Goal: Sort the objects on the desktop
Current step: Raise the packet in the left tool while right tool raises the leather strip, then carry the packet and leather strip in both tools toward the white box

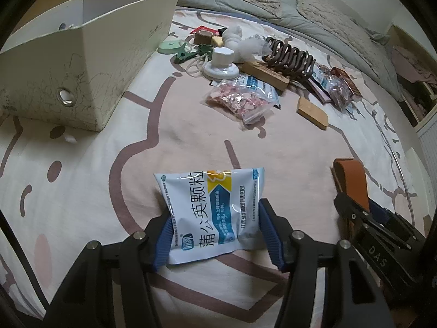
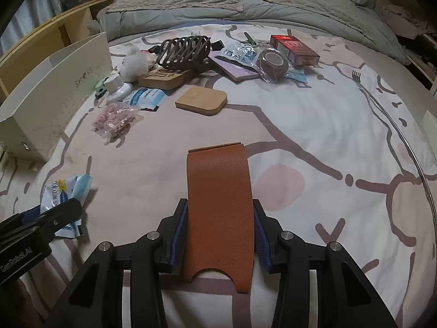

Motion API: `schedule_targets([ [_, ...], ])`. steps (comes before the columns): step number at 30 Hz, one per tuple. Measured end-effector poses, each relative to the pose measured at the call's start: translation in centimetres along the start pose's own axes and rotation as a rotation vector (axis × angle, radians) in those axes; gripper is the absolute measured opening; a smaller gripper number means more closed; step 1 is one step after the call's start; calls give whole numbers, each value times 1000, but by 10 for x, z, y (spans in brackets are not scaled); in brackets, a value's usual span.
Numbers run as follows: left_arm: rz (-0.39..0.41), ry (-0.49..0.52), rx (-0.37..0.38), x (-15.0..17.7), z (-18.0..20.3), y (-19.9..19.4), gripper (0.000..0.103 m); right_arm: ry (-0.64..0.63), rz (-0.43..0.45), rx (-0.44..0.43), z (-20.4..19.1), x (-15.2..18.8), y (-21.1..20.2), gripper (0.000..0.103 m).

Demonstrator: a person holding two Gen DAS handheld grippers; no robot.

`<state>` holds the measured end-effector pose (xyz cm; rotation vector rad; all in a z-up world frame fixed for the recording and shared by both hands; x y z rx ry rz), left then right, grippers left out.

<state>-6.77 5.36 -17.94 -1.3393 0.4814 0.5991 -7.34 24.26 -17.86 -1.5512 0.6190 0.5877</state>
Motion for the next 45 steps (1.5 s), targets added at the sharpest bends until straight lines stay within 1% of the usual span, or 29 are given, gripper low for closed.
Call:
schedule_targets([
  [3, 12, 15, 13, -1, 5, -6, 57, -3, 5, -34, -4, 2, -7, 44],
  [9, 34, 37, 25, -3, 10, -14, 57, -14, 28, -57, -11, 0, -18, 44],
  [16, 72, 37, 41, -13, 9, -30, 57, 4, 84, -87, -9, -12, -37, 44],
  [21, 105, 45, 28, -22, 7, -42, 57, 6, 134, -100, -10, -21, -54, 44],
  [29, 145, 52, 30, -32, 4, -61, 57, -10, 193, -120, -11, -33, -79, 44],
  [35, 174, 52, 37, -47, 5, -73, 57, -13, 228, -153, -13, -46, -93, 44],
  [39, 200, 53, 40, -65, 4, -82, 57, -23, 251, -174, -17, -56, -99, 44],
  [45, 252, 94, 27, -96, 2, -95, 57, -22, 288, -207, -26, -73, -105, 44],
])
Point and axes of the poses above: each gripper's, at about its wrist camera, not at the fingertips, and y roughly the way its jaws point, z to its right, x to its underside, the point moved 1 cm from there along y, roughly the way its jaws point, and after that the axes turned 12 degrees about z, right-handed, at the moved point
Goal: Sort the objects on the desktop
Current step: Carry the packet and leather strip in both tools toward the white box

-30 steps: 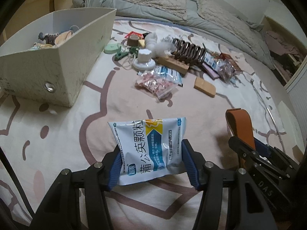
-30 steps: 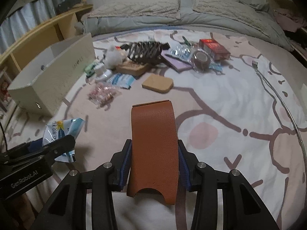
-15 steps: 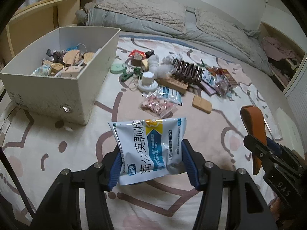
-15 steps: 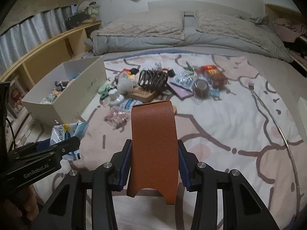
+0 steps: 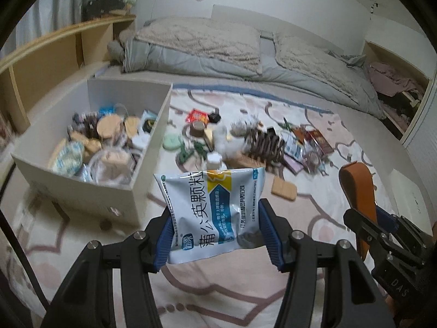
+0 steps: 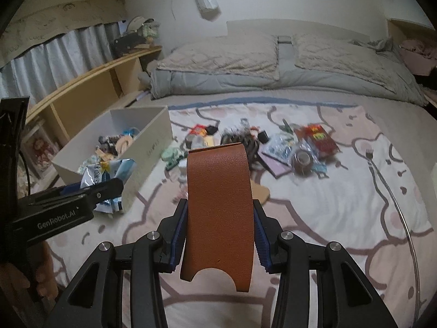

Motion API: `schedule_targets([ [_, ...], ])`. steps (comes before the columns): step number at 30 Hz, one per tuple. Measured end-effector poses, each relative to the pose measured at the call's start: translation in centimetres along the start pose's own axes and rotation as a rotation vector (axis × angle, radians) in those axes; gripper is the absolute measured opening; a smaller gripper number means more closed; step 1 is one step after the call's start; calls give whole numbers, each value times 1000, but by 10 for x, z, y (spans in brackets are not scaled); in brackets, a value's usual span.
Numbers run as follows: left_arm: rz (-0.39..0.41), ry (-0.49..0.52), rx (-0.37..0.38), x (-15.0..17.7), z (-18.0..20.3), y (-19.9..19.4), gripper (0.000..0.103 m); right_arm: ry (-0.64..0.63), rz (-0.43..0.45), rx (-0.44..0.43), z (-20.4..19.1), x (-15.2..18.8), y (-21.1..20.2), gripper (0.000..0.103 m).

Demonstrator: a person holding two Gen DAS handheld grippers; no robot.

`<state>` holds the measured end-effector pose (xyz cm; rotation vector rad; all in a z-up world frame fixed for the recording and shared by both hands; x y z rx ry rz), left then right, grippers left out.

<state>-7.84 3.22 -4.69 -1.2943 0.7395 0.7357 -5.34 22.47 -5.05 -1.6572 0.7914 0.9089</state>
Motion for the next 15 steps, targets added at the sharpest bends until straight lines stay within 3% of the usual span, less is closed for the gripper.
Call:
schedule_targets([
  [15, 104, 68, -11, -73, -43, -3, 58, -26, 48, -50, -27, -43, 20, 44],
])
Point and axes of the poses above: each gripper's, at about its wrist camera, not at the fingertips, and y roughly the way its jaws point, z to its right, x to its underside, the point moved 1 cm from there along y, roughly the way its jaws point, and after that the axes turned 12 degrees about z, right-handed, at the moved point
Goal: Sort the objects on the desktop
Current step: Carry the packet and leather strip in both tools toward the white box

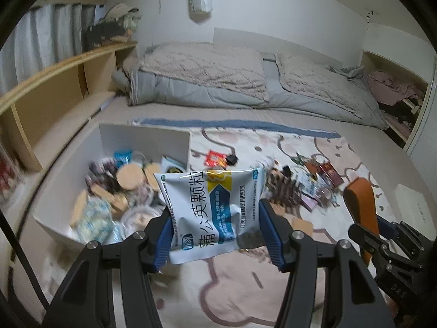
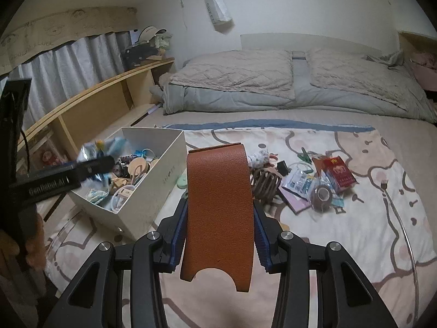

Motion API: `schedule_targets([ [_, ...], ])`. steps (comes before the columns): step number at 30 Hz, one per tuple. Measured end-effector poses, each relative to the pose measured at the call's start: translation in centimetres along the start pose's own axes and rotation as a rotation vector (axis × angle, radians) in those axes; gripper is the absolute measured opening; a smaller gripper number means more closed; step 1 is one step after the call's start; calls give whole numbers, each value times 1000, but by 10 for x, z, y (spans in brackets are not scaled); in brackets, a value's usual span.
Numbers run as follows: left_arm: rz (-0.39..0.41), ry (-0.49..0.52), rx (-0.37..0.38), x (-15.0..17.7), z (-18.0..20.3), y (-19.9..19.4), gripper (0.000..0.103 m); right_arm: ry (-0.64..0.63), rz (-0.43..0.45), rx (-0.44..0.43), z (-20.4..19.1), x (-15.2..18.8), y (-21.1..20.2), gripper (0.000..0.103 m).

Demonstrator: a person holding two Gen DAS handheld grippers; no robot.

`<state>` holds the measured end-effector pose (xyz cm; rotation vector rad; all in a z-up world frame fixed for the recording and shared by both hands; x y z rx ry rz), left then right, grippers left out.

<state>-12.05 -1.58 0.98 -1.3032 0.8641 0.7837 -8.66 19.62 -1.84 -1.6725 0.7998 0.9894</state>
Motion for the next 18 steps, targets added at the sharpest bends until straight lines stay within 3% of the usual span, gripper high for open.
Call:
schedule_targets([
  [11, 19, 15, -16, -23, -39, 15, 59, -12, 8, -26, -22, -10, 14, 44],
  [18, 6, -17, -75, -27, -79, 30, 59, -33, 8, -57, -41, -16, 25, 44],
])
Point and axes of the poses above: each gripper's, at about its wrist camera, not at the fingertips, and y roughly the way its jaws point, z to its right, x to its underside, the point moved 1 cm from there along y, roughly the way its jaws point, and after that the axes turned 12 degrees about z, right-handed, at the moved point
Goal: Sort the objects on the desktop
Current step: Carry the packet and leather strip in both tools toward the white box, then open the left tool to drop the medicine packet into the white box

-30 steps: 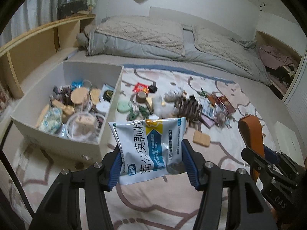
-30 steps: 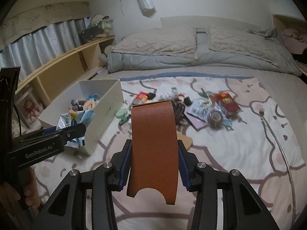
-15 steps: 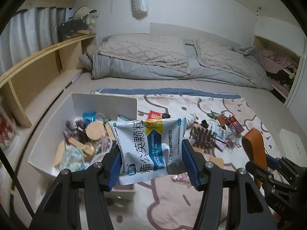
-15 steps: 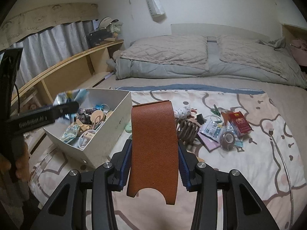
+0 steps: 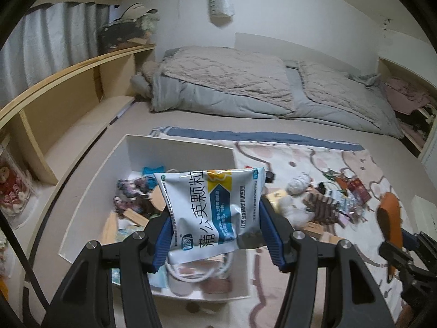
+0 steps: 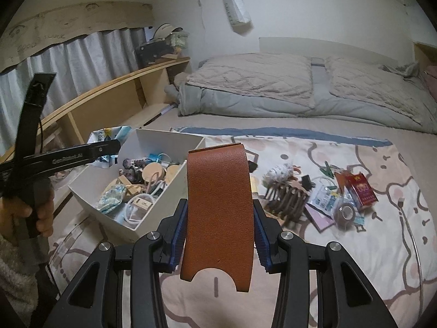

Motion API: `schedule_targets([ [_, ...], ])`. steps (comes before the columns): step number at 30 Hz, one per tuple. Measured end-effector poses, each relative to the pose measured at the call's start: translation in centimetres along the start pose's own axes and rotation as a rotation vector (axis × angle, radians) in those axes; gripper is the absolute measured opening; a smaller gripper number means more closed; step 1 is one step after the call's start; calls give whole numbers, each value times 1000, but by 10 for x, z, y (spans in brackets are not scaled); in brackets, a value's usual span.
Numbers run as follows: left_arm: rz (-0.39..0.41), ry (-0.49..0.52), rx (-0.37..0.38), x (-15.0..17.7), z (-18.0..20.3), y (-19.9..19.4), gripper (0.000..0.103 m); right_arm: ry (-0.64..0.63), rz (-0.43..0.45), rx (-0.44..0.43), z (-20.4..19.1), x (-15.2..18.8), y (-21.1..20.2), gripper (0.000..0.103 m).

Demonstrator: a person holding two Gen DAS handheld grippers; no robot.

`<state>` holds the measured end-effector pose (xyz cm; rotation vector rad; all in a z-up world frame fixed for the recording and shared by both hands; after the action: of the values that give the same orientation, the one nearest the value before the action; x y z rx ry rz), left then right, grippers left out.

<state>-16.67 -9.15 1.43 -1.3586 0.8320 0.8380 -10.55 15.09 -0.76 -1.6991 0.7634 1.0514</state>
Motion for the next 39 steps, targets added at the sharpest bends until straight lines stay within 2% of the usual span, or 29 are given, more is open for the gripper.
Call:
schedule_targets([
  [10, 10, -68, -75, 4, -54, 5, 59, -41, -17, -63, -26, -4, 18, 45],
  [14, 23, -100, -97, 3, -73, 5, 59, -36, -24, -112, -41, -7, 26, 44],
  [18, 41, -136, -153, 2, -99, 7, 59, -62, -32, -147, -61, -9, 35, 45],
  [22, 7, -186, -167, 10, -120, 15, 59, -74, -62, -202, -79, -7, 47, 45],
  [27, -14, -176, -193, 18, -128, 23, 59, -82, -104, -258, -100, -2, 63, 45],
  [39, -128, -136, -234, 42, -134, 52, 59, -101, -126, -297, -124, -1, 77, 45],
])
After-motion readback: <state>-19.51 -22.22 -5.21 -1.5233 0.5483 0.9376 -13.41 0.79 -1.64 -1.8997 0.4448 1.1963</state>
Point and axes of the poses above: each gripper's, at about its wrist camera, not at the fingertips, and y roughly the way its jaws point, z to its right, x to its underside, the point moved 1 cm from there along y, roughly the way its jaws point, and after that the axes turned 12 degrees about z, right-handed, at the moved point
